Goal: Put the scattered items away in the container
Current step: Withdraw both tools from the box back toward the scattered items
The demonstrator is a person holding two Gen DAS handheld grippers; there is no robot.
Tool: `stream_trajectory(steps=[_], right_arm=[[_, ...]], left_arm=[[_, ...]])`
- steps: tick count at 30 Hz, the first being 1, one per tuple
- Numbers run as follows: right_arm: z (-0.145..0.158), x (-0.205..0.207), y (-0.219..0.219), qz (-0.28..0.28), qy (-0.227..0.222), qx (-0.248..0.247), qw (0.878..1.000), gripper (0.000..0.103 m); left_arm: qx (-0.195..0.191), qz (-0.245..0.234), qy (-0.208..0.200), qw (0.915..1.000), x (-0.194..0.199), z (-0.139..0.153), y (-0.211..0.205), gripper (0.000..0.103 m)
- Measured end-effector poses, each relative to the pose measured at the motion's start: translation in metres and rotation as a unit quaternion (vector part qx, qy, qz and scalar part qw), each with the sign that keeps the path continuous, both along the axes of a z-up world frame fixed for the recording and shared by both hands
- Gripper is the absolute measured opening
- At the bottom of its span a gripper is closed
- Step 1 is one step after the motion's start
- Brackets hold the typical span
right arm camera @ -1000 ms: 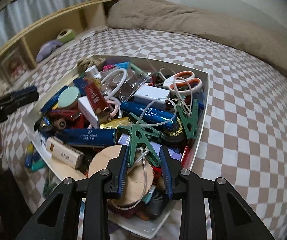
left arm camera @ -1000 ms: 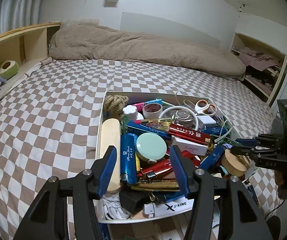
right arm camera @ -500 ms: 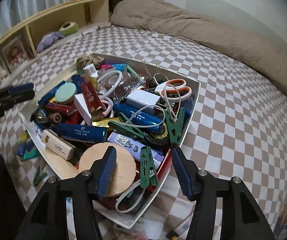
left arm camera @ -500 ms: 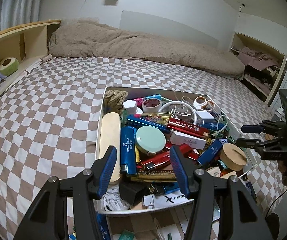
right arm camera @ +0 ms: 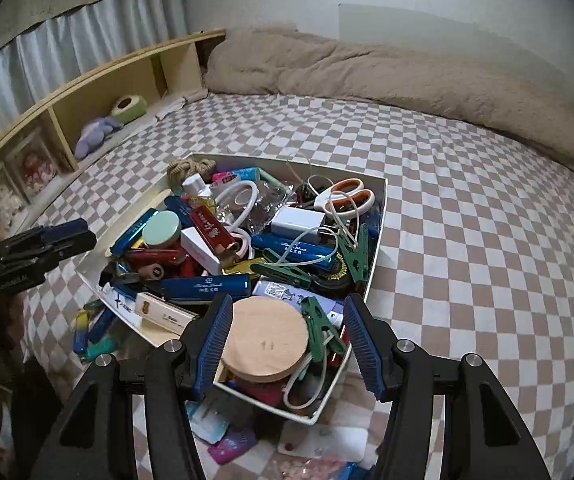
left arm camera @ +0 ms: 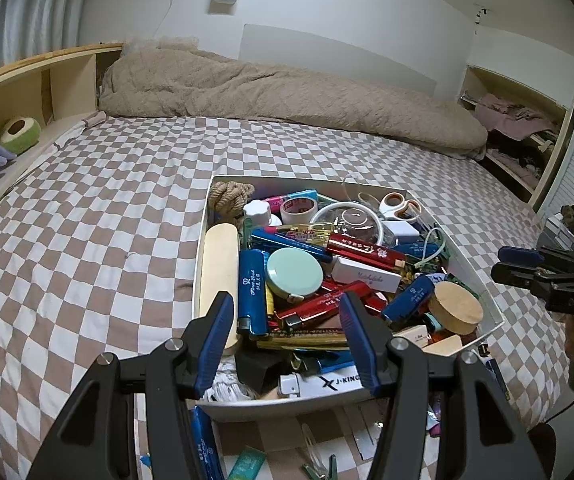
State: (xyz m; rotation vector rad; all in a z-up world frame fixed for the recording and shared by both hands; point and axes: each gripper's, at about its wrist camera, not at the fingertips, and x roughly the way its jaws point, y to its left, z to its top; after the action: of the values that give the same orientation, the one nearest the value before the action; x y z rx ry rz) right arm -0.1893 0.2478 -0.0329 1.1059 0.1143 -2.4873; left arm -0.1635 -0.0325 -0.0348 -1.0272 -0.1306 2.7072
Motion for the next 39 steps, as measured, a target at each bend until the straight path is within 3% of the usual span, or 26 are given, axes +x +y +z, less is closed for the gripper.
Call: stream_trajectory(steps=[2, 4, 7, 10, 13, 17, 19, 25, 39], right_arm=[[0.002, 0.006, -0.001, -0.004, 0.005, -0.002, 1.000, 0.058], [0.004, 0.013, -0.003, -0.007, 0.011, 0.000, 1.000, 0.058], [0.007, 0.022, -0.006, -0.018, 0.022, 0.007, 1.000, 0.061], [0.010, 0.030, -0.005, -0.034, 0.034, 0.003, 0.999, 0.082], [0.013, 0.037, -0.002, -0.056, 0.046, 0.000, 0.997, 0.088], [0.016, 0.046, 0.000, -0.072, 0.062, -0.001, 0.996, 0.103], [0.017, 0.051, 0.001, -0.080, 0.068, 0.002, 0.994, 0.103], [0.021, 0.064, 0.008, -0.100, 0.078, -0.012, 0.992, 0.103], [0.036, 0.094, 0.013, -0.128, 0.119, -0.022, 0.984, 0.103]], left_arm=[[-0.002, 0.001, 0.001, 1.0000, 0.001, 0.001, 0.000, 0.057], [-0.005, 0.006, 0.004, 1.0000, 0.005, 0.004, -0.001, 0.068], [-0.008, 0.011, 0.012, 0.9998, 0.012, 0.010, -0.001, 0.070], [-0.015, 0.013, 0.016, 0.9997, 0.019, 0.015, 0.000, 0.070], [-0.024, 0.017, 0.020, 0.9994, 0.025, 0.019, 0.002, 0.079], [-0.024, 0.021, 0.031, 0.9990, 0.036, 0.025, 0.002, 0.089], [-0.024, 0.024, 0.034, 0.9988, 0.039, 0.027, 0.002, 0.096], [-0.031, 0.030, 0.041, 0.9982, 0.048, 0.034, 0.003, 0.103], [-0.034, 0.032, 0.063, 0.9970, 0.070, 0.048, 0.004, 0.103]])
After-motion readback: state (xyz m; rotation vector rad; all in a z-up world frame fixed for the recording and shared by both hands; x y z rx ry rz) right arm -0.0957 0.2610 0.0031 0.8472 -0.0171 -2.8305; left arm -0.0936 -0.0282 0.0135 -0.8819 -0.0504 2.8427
